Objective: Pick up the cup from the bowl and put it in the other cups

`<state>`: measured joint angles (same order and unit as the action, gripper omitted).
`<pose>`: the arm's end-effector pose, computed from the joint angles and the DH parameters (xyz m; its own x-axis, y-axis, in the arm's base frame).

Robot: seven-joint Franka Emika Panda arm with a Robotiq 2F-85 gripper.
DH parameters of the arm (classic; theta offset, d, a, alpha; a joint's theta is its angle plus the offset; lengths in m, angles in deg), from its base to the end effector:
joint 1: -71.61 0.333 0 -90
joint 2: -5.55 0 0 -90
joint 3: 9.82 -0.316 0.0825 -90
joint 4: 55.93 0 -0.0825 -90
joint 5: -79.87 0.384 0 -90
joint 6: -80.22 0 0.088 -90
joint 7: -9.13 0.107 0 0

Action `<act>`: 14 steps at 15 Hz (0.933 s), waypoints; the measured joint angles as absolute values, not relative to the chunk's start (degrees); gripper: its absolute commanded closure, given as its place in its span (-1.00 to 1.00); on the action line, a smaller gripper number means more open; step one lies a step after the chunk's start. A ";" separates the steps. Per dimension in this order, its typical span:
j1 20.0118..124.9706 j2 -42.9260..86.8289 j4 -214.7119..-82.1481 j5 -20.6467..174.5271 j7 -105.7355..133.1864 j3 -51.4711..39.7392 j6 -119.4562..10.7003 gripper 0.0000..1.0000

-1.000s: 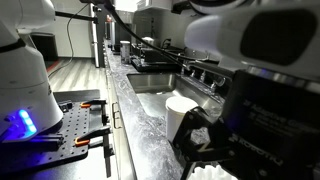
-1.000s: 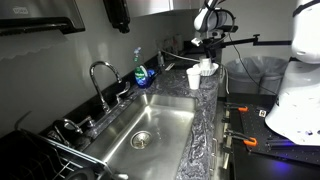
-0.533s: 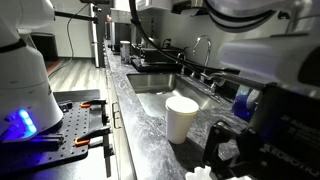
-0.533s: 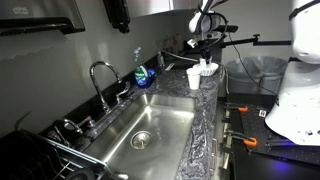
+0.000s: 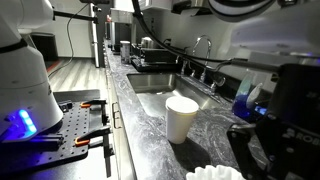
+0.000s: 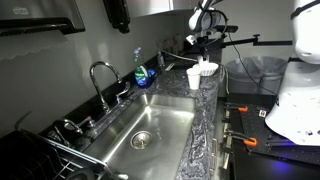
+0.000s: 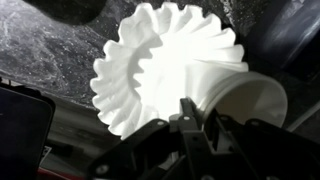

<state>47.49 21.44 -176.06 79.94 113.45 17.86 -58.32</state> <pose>0.3670 -0.4561 0.3102 -0.9036 -0.4156 0.1041 -0.4254 0.8992 -0.1028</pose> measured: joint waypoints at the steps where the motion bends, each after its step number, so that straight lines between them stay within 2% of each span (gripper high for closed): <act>1: 47.87 20.46 -176.63 79.59 113.45 18.24 -59.28 1.00; 8: 49.85 10.13 -183.17 72.93 113.45 18.55 -64.94 0.97; 14: 50.45 -0.20 -190.31 71.51 111.09 13.69 -65.35 0.97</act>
<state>50.45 -0.20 -190.31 71.51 111.09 13.69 -65.35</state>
